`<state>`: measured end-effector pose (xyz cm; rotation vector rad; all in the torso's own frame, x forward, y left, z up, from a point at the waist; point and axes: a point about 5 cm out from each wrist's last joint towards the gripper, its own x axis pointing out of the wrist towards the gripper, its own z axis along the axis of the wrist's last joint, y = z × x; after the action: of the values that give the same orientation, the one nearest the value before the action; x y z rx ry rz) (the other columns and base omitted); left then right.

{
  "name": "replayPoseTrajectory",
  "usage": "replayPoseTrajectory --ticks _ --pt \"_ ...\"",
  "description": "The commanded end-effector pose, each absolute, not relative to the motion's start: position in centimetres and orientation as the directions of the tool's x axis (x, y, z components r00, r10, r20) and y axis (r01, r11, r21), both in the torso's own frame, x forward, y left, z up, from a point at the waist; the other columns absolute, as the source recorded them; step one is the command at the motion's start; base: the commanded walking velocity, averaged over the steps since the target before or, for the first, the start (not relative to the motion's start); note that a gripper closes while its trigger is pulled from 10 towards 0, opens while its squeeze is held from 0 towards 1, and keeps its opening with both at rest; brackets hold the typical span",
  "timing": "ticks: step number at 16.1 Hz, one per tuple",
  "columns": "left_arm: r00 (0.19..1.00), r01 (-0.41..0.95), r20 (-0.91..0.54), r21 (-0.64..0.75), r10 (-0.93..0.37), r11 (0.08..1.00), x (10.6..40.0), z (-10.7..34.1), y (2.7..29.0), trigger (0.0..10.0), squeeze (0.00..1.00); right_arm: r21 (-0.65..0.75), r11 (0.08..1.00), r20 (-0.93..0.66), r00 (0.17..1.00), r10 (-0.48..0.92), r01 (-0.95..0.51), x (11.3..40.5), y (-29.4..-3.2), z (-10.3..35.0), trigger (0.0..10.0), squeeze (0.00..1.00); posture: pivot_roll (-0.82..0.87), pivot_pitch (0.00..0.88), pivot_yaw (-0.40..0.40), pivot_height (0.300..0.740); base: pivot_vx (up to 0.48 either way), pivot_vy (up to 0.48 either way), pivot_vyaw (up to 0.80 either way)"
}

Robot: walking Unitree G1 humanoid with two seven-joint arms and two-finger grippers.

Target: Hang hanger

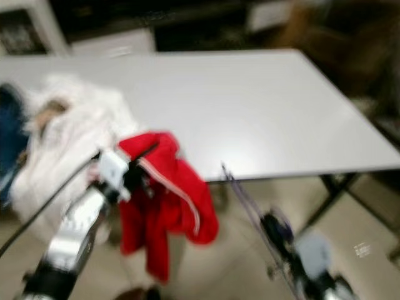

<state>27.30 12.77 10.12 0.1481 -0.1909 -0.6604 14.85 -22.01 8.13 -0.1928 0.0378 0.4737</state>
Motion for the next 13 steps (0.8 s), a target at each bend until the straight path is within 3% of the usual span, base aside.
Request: replayPoseTrajectory --ticks 1,4,9,13 --pt "0.754 0.606 0.148 0.221 -0.640 0.764 27.5 10.9 12.6 0.0 0.00 -0.182 0.873 -0.093 0.891 0.443 -0.453 14.6 -22.0 7.8 10.0 0.00 -0.02 0.014 0.046 0.740 0.000 0.000 0.00" --pt "0.716 0.670 0.124 0.153 -0.687 0.726 24.7 9.1 12.2 0.0 0.00 -0.194 0.858 -0.156 0.879 0.451 -0.475 13.8 -22.3 6.0 10.0 0.00 -0.01 0.016 0.048 0.740 0.000 0.000 0.00" --pt "0.775 0.612 0.107 0.118 -0.623 0.782 24.5 8.1 13.3 0.0 0.00 -0.198 0.856 -0.159 0.877 0.453 -0.478 14.7 -22.0 5.2 10.0 0.00 0.00 0.013 0.038 0.740 0.000 0.000 0.00" --pt "0.807 0.588 -0.072 -0.004 -0.586 0.809 21.6 3.1 15.2 0.0 0.00 -0.195 0.880 -0.179 0.898 0.401 -0.432 16.0 -21.8 3.4 10.0 0.00 0.00 0.007 0.039 0.740 0.000 0.000 0.00"
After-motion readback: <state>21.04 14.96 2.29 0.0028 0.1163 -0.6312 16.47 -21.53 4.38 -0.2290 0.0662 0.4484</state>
